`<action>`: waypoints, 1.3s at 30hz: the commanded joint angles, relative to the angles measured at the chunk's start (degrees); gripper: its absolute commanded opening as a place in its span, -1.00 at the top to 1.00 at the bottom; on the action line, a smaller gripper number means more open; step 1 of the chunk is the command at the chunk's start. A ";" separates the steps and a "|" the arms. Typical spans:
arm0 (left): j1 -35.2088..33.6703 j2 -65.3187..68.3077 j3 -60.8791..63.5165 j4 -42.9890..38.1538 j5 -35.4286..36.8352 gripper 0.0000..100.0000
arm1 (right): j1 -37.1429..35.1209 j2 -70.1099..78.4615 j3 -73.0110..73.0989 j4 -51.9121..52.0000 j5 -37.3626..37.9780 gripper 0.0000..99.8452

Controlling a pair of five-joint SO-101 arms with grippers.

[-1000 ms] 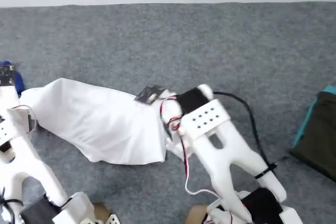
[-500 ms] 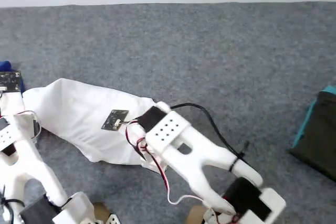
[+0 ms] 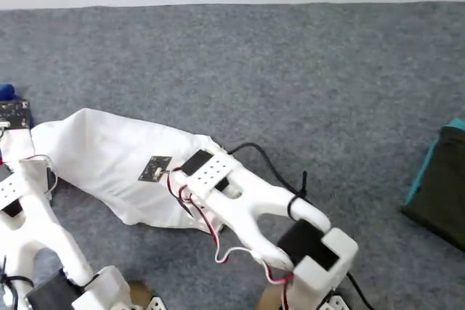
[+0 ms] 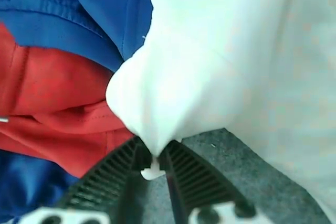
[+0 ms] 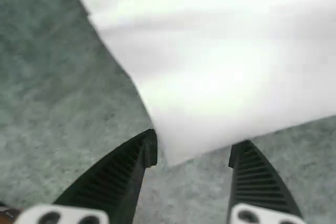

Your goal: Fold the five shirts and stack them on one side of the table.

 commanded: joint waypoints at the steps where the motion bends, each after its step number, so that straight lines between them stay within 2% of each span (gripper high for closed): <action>1: -0.26 -1.14 -0.13 -0.88 -0.18 0.99 | 1.63 2.95 -5.98 -0.40 0.53 0.54; 8: -0.26 -1.14 -0.13 -0.79 -0.18 0.99 | 4.88 14.02 -16.09 1.45 0.53 0.57; 13: -0.26 -1.14 -0.13 -0.79 -0.18 0.99 | 5.14 18.86 -23.65 6.64 0.62 0.92; 15: -0.26 -1.14 -0.13 -0.79 -0.18 0.99 | 5.14 19.65 -24.97 7.34 0.62 0.98; 20: -0.26 -1.23 -0.31 0.88 -0.09 0.99 | 5.23 19.65 -25.32 10.33 6.59 0.98; 25: -0.09 -1.67 -1.36 3.25 -0.09 0.99 | 7.60 16.84 -28.40 16.84 7.21 0.98; 29: 0.09 -1.67 -7.34 10.55 0.09 0.99 | 13.32 9.71 -32.62 20.53 9.67 0.98; 33: 0.35 -1.67 -18.33 18.90 0.09 0.99 | 20.26 1.98 -38.95 24.40 11.60 0.98; 39: 6.77 -1.67 -37.49 31.47 0.09 0.99 | 30.20 -6.29 -52.57 27.03 14.15 0.98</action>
